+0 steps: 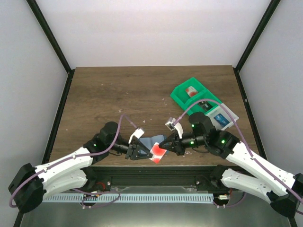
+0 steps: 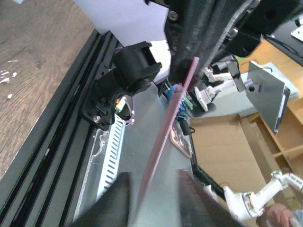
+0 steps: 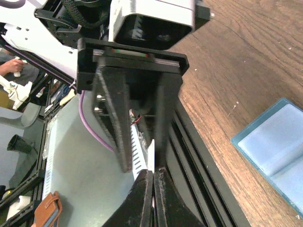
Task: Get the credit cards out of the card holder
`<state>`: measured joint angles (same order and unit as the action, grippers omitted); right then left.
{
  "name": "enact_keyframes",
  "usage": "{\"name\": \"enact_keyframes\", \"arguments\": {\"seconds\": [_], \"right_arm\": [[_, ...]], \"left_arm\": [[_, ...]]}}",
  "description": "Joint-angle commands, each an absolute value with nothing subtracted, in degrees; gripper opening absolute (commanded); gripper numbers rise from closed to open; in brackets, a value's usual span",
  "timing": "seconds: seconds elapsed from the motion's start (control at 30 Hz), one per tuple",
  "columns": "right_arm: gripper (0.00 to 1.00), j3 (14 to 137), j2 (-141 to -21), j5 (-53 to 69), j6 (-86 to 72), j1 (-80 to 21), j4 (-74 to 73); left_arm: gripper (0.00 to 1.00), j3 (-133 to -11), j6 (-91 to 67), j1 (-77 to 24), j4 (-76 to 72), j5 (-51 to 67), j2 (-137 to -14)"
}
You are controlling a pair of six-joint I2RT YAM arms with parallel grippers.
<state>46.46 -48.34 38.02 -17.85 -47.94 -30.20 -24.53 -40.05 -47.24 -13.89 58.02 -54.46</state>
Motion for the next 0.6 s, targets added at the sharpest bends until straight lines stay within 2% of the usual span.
{"name": "enact_keyframes", "arguments": {"seconds": [0.0, 0.1, 0.17, 0.2, 0.27, 0.4, 0.57], "right_arm": [[0.01, 47.6, -47.6, 38.4, -18.3, -47.6, -28.2], [0.01, 46.5, -46.9, 35.3, -20.8, -47.6, -26.3], [0.0, 45.7, -46.5, 32.8, -22.5, -47.5, -25.0], [0.01, 45.4, -46.5, 30.8, -23.3, -47.5, -24.6], [0.0, 45.2, -46.5, 25.5, -25.2, -47.5, -24.1], [0.0, 44.8, -47.0, 14.9, -30.0, -47.4, -21.0], [0.01, 43.1, -48.4, 1.4, -35.6, -45.5, -14.3]], "left_arm": [[0.51, -26.6, -37.0, -47.3, -8.8, 53.6, -54.5], [0.67, -29.3, -35.8, -45.7, -2.8, 48.4, -54.8], [0.7, -29.5, -36.4, -43.2, -1.6, 46.8, -53.9], [0.75, -29.5, -37.0, -41.2, -1.1, 45.8, -53.1], [0.97, -30.1, -36.8, -38.4, 1.7, 41.4, -50.9], [1.0, -32.8, -33.1, -37.4, 10.6, 28.3, -46.8], [1.0, -34.7, -30.8, -37.4, 16.7, 18.5, -43.4]]}}
